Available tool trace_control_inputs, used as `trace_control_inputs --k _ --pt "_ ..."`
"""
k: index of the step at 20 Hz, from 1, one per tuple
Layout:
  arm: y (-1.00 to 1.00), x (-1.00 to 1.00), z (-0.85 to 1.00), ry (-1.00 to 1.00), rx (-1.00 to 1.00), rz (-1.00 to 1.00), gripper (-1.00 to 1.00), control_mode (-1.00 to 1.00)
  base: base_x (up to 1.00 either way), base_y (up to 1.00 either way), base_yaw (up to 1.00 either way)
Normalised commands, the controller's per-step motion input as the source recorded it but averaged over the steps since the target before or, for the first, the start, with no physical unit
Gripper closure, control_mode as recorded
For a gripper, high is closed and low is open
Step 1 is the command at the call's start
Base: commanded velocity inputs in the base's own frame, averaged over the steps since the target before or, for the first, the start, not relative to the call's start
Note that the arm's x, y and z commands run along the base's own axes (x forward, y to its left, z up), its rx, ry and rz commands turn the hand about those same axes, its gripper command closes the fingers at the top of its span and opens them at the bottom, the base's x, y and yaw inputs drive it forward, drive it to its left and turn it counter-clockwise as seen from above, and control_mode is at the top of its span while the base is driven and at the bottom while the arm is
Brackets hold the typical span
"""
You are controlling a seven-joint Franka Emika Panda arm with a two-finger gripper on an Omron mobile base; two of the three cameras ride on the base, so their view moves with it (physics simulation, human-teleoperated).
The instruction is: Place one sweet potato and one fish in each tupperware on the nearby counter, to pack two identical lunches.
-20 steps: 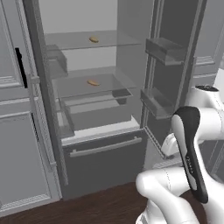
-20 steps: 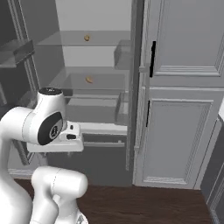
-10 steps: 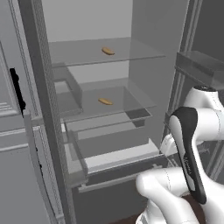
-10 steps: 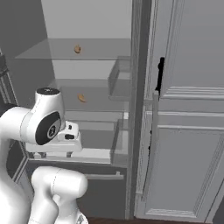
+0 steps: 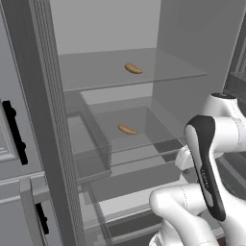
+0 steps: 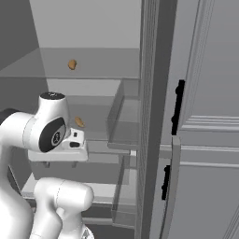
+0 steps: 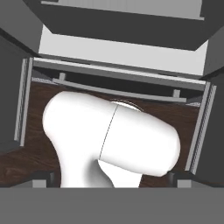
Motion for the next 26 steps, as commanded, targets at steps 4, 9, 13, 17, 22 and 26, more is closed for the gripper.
trace_control_inputs --k 4,9,13,17,22,26 --pt "0.00 0.00 0.01 -0.02 0.00 0.00 -1.00 -1.00 -0.12 0.00 0.00" --pt "0.15 0.08 0.14 -0.24 -0.03 0.06 -1.00 -1.00 0.00 0.00 0.00" --pt "0.38 0.88 0.17 -0.10 -0.02 0.02 -1.00 -1.00 0.00 0.00 0.00" --pt "0.39 1.00 0.17 0.00 0.00 -0.03 -1.00 -1.00 0.00 0.00 0.00" --pt "0.29 1.00 0.05 0.00 0.00 -0.14 -1.00 -1.00 0.00 0.00 0.00" --pt "0.34 1.00 -0.12 0.02 0.00 -0.10 -1.00 -1.00 0.00 0.00 0.00"
